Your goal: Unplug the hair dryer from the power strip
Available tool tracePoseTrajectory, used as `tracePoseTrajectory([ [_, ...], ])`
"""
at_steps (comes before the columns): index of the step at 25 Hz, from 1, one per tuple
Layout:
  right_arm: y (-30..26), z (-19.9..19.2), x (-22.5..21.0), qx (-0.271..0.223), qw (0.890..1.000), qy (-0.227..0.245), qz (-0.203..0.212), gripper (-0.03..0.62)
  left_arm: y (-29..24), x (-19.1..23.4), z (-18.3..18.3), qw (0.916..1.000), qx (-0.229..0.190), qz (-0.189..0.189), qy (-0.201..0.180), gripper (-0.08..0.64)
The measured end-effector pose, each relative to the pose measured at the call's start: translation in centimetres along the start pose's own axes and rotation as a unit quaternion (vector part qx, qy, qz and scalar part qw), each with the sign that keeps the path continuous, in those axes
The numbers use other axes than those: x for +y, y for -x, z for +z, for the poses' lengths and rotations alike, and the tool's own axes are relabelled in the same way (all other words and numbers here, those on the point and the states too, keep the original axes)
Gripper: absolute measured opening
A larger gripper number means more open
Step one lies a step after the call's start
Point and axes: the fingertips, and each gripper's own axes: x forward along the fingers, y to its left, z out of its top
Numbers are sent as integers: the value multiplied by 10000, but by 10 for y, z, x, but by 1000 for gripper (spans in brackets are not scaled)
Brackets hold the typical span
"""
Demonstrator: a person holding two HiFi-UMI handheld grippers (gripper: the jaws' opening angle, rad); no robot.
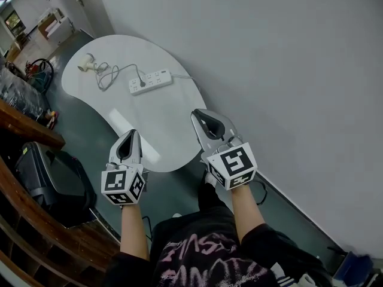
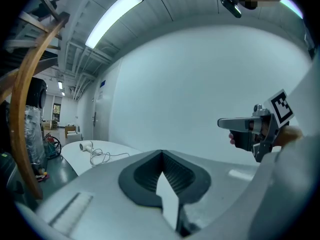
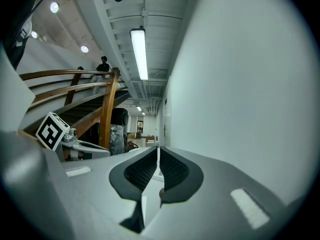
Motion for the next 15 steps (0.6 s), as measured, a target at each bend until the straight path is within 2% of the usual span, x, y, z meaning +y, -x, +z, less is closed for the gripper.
tracePoseTrajectory([
  [6, -18, -10, -31, -16, 9996, -297, 12, 25, -29, -2, -5, 9998, 172, 53, 4, 0],
  [15, -52, -12, -78, -63, 9982, -461, 375, 26, -73, -3, 11, 9988, 254, 409, -69, 0],
])
